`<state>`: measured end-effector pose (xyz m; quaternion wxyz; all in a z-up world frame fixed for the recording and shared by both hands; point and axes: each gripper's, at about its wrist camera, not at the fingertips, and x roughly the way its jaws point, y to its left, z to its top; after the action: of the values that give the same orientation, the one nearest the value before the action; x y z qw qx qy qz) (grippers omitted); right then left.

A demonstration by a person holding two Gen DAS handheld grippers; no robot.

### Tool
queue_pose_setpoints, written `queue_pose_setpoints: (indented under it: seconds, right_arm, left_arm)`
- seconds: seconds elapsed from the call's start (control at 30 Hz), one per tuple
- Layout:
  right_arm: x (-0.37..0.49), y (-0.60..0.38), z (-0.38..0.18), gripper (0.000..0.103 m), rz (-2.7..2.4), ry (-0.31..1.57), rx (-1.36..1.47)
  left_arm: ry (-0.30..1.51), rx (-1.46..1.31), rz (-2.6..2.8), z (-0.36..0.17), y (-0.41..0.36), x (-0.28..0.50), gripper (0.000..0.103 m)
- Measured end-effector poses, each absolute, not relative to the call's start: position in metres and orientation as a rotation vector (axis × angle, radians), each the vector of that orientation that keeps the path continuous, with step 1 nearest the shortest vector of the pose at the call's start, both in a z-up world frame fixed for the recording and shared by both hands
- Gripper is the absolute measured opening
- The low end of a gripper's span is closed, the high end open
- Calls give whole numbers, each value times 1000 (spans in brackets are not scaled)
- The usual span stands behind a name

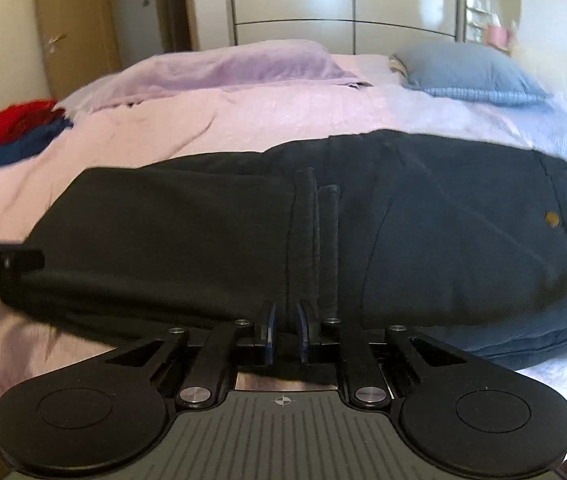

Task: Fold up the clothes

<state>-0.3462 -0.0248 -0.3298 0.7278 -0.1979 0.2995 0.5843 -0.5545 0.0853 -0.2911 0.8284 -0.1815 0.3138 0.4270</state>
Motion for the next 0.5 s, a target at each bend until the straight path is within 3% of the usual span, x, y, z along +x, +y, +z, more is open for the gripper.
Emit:
queue_pose_setpoints:
  seconds: [0.03,0.1,0.13,0.5]
  right_arm:
    - [-346,-26,-324,30,1269,680,-442]
    - [-344,-37,-313,65,1248,688,-392]
    - [-341,-45,-307,71,1238,682,-353]
    - [-327,-109,-275,73,1128,729,-227]
  left_arm:
    - [669,-389,922,-287,82,-553,16]
    - [677,-390,946,-278,73,-550,16]
    - [680,-383,951,-275,67,-549,17]
    - [705,-316,1000,-243,5,-546,31]
